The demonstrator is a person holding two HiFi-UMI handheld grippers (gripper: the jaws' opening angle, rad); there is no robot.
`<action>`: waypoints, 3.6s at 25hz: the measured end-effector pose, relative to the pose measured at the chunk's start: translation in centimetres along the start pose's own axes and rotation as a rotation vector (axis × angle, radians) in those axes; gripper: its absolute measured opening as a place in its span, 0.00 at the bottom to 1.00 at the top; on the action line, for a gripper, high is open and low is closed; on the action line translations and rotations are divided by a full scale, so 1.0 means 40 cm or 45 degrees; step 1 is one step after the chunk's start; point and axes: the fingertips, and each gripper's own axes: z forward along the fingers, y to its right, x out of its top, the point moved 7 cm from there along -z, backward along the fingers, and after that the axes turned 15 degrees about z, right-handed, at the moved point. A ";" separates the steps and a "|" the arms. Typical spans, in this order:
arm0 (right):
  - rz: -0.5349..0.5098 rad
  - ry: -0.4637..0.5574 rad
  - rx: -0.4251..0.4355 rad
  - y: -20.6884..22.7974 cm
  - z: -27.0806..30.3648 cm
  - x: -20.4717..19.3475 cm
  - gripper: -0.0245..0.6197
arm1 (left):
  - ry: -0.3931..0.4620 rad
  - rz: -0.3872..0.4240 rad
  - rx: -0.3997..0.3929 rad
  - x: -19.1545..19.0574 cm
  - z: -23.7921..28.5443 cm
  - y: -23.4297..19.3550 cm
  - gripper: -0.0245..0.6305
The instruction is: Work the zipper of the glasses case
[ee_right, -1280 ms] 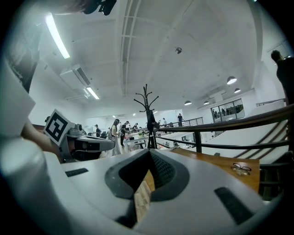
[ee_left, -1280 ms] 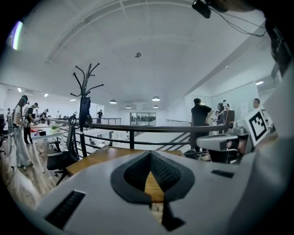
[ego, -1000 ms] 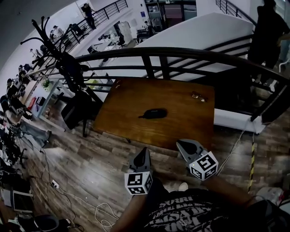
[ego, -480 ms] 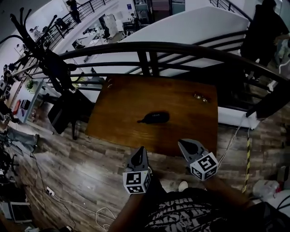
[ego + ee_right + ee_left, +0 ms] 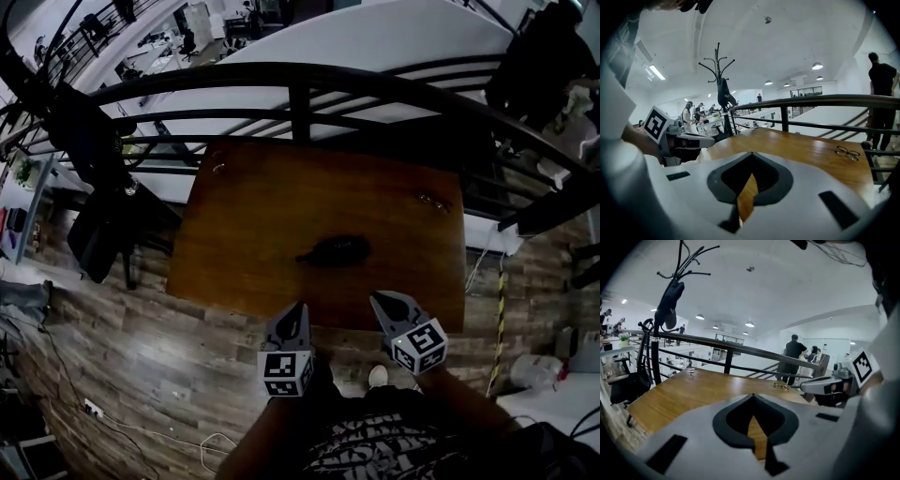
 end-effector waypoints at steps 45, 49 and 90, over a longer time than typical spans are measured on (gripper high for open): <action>-0.064 -0.224 -0.035 0.456 0.255 0.096 0.03 | -0.378 0.192 -0.281 -0.018 0.546 0.049 0.05; -0.142 -0.337 0.063 0.498 0.311 0.040 0.03 | -0.419 0.215 -0.223 -0.020 0.587 0.053 0.05; -0.184 -0.719 0.436 0.105 0.451 -0.203 0.03 | -0.589 0.530 -0.665 -0.130 0.557 -0.069 0.05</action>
